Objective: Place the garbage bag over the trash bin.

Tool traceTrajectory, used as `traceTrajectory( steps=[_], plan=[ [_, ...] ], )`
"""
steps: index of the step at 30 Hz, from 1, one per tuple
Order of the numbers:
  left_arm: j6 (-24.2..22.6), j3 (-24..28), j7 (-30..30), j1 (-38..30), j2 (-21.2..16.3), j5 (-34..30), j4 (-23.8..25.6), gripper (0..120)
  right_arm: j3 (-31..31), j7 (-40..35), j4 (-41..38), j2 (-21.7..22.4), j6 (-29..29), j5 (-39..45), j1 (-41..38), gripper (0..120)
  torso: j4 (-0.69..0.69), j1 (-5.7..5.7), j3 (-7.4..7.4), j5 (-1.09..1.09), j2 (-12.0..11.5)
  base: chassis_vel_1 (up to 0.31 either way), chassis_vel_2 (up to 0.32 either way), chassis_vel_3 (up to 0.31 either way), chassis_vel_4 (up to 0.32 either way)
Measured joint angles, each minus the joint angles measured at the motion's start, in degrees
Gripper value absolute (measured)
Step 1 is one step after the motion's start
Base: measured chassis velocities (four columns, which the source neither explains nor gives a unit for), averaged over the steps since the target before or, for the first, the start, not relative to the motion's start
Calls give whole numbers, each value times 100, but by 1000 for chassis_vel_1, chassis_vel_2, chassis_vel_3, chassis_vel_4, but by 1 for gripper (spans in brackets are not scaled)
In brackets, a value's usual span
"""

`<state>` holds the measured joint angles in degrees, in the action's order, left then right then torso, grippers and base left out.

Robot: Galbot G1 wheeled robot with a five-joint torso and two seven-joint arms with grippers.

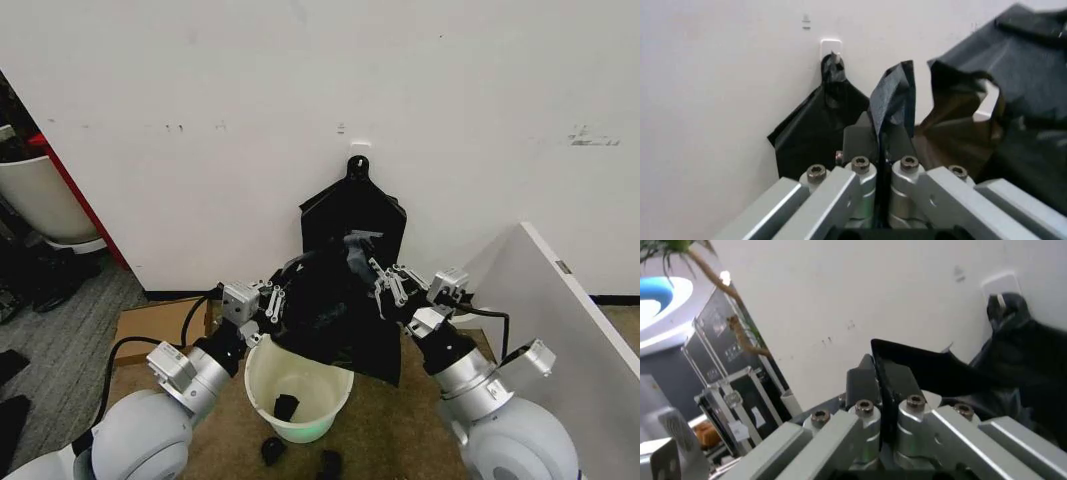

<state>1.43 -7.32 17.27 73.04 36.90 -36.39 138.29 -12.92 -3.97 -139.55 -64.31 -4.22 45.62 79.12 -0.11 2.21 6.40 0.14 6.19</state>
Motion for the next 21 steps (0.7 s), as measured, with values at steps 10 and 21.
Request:
traceTrajectory(
  steps=[10, 21],
  plan=[
    [-14, 2, 95, 263, 287, -123, 39, 0, 397, -88, 228, -175, -78, 163, -143, 0, 1, 0, 0, 1, 0, 0, 0, 0, 0],
    [-2, 269, 127, 319, 557, -35, -454, 0, 677, -154, 599, -191, -74, 166, 60, 0, 0, 1, 0, 0, 0, 0, 0, 0, 0]
  ],
)
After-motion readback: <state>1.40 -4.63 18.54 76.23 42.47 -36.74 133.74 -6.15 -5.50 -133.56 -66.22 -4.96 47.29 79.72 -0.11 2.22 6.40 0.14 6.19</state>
